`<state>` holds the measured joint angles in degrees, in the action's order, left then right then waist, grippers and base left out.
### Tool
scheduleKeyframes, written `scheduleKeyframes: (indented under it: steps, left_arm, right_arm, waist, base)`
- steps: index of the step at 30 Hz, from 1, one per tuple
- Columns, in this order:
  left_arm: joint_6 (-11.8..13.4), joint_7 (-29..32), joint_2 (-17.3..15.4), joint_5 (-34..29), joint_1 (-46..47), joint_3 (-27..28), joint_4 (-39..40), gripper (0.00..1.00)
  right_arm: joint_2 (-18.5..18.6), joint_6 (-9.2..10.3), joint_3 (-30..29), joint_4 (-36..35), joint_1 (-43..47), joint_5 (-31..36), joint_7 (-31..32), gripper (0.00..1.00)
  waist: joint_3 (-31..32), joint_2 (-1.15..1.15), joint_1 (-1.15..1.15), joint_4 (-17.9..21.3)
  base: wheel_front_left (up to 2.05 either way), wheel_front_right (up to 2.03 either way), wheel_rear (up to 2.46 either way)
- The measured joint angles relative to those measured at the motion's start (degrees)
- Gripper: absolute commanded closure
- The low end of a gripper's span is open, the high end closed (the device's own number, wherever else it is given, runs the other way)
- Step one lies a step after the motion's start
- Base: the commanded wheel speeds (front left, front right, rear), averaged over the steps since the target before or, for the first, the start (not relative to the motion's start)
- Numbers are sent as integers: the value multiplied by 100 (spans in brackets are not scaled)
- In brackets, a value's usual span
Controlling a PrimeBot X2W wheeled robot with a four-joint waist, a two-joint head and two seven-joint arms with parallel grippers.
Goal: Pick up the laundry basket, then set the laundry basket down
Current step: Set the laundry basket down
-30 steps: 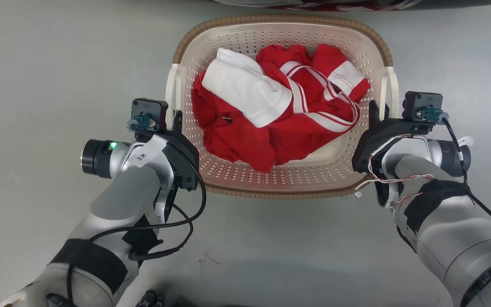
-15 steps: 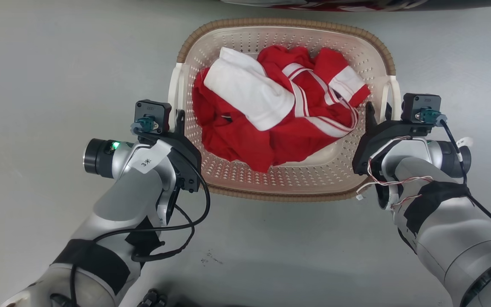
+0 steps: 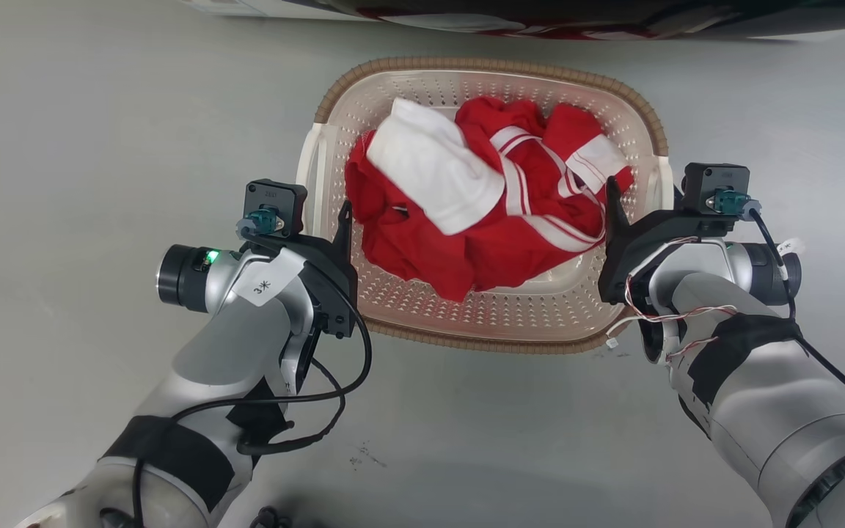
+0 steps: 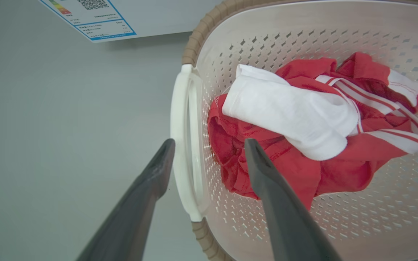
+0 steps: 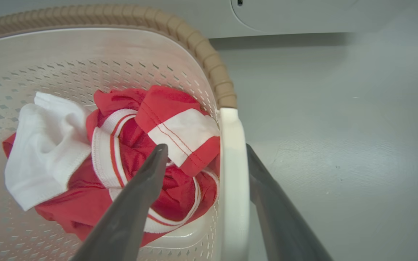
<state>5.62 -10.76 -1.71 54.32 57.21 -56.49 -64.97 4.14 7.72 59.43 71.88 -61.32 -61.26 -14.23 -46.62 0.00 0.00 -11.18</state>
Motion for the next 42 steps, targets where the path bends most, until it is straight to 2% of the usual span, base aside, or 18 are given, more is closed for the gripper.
scheduleKeyframes:
  steps: [21,35,42]
  left_arm:
    - [41,-197,8,264,-160,45,-87,0]
    - [-64,-354,-13,278,-416,222,-182,0]
    - [-58,-355,-211,247,-800,444,-70,0]
  right_arm:
    - [-9,0,-64,24,124,29,-5,0]
    - [-20,0,-238,-431,319,49,-5,0]
    - [-30,0,-398,-725,622,214,-5,0]
  waist:
    - [591,0,0,54]
    - [1287,0,0,200]
    - [1855,0,-1,299]
  base:
    - [0,0,0]
    - [0,0,0]
    - [0,0,0]
